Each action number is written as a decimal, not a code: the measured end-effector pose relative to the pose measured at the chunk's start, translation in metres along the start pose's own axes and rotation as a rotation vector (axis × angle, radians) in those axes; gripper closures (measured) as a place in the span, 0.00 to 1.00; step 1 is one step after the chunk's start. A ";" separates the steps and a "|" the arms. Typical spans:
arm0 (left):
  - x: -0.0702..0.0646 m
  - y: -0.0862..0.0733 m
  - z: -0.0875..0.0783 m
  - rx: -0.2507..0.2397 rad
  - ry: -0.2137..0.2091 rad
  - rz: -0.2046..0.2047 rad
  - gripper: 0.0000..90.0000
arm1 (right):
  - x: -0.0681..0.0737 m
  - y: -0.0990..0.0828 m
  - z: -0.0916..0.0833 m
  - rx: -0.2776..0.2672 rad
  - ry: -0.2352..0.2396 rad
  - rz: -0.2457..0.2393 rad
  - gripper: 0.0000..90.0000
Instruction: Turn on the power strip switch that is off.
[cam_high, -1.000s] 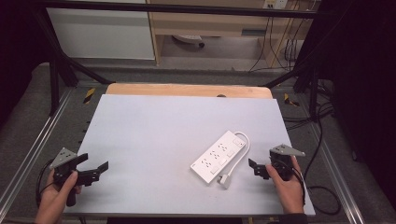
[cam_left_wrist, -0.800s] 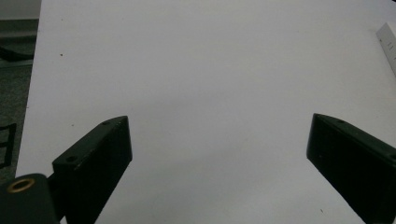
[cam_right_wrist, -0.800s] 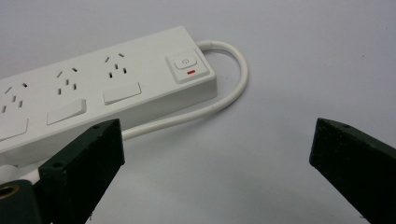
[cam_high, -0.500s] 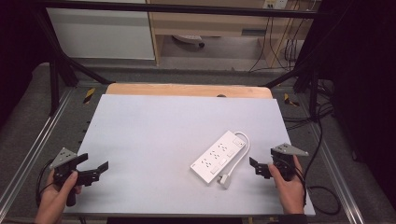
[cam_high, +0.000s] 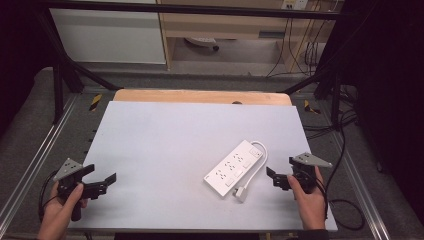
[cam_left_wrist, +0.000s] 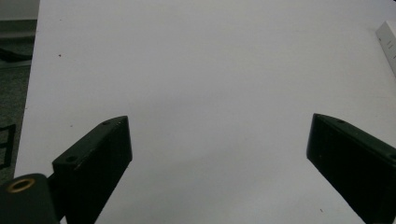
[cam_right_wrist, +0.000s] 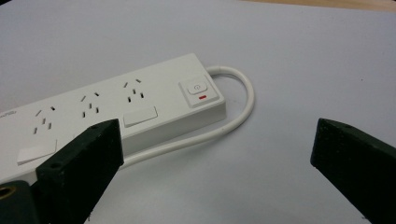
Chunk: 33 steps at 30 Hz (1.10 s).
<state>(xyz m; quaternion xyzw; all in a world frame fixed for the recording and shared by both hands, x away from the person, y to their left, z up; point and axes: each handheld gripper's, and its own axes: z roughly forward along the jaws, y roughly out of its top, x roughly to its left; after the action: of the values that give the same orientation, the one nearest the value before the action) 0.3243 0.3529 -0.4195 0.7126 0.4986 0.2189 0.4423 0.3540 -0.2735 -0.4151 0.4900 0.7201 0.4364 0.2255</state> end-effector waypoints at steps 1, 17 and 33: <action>0.000 0.000 0.000 0.000 0.000 0.000 0.08 | 0.000 0.000 0.000 0.000 0.000 0.000 0.03; 0.000 0.000 0.000 0.001 0.000 0.003 0.08 | -0.004 0.009 -0.005 -0.054 -0.008 0.005 0.03; 0.000 0.000 0.000 0.003 0.000 0.005 0.08 | 0.003 0.019 -0.006 -0.124 -0.012 0.020 0.03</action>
<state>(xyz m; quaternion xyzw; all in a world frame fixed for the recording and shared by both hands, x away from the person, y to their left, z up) 0.3243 0.3532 -0.4194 0.7147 0.4971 0.2193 0.4404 0.3577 -0.2701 -0.3957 0.4850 0.6854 0.4793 0.2554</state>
